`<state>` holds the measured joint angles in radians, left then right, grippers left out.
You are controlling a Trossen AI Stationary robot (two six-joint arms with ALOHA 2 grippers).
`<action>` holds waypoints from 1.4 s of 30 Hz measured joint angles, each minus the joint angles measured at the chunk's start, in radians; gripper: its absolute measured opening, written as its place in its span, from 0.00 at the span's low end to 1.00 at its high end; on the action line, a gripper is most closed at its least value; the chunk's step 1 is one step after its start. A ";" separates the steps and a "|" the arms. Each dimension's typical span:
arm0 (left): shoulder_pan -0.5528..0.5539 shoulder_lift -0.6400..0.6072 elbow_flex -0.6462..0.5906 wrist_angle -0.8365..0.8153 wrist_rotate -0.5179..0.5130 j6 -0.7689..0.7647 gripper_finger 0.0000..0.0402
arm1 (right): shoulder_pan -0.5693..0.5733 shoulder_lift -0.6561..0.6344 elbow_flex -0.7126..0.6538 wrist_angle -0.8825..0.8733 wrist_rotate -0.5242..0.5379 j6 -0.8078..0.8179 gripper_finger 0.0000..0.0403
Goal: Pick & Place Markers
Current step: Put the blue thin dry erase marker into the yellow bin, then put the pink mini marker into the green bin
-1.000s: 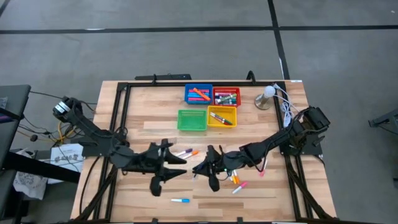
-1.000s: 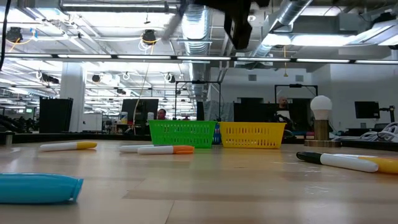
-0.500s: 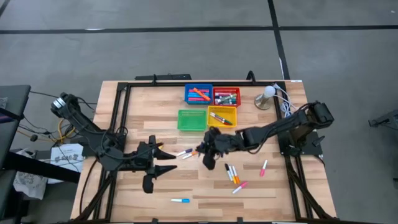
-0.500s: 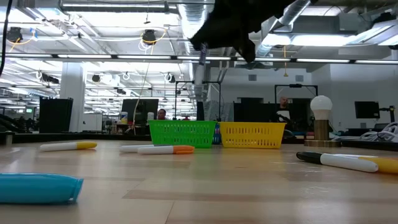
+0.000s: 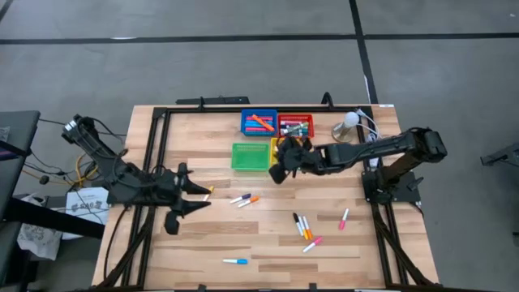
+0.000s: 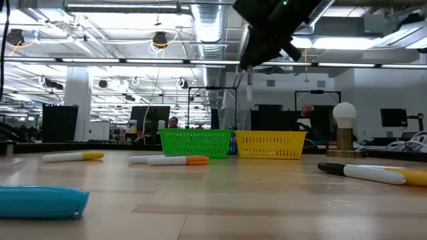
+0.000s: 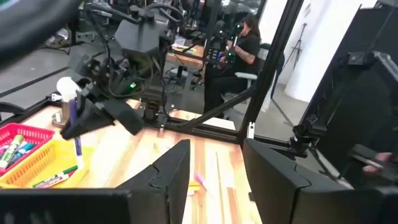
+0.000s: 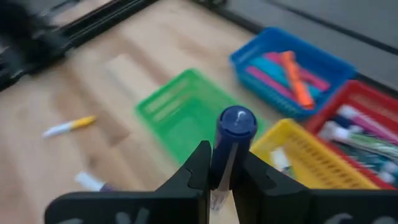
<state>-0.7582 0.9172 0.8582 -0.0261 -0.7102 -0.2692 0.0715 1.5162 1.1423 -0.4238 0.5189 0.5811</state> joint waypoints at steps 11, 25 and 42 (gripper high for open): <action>0.000 -0.299 -0.214 0.011 0.075 0.002 0.37 | -0.100 0.041 -0.002 -0.168 0.062 0.147 0.13; 0.070 -0.513 -0.365 0.059 0.076 -0.009 0.37 | -0.178 0.043 -0.001 -0.241 0.048 0.144 0.16; 0.235 -0.538 -0.380 0.076 0.113 -0.016 0.37 | -0.198 0.043 -0.001 -0.285 0.002 0.081 0.02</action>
<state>-0.5232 0.3794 0.4782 0.0494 -0.5968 -0.2855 -0.1268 1.5593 1.1416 -0.7091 0.5209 0.6620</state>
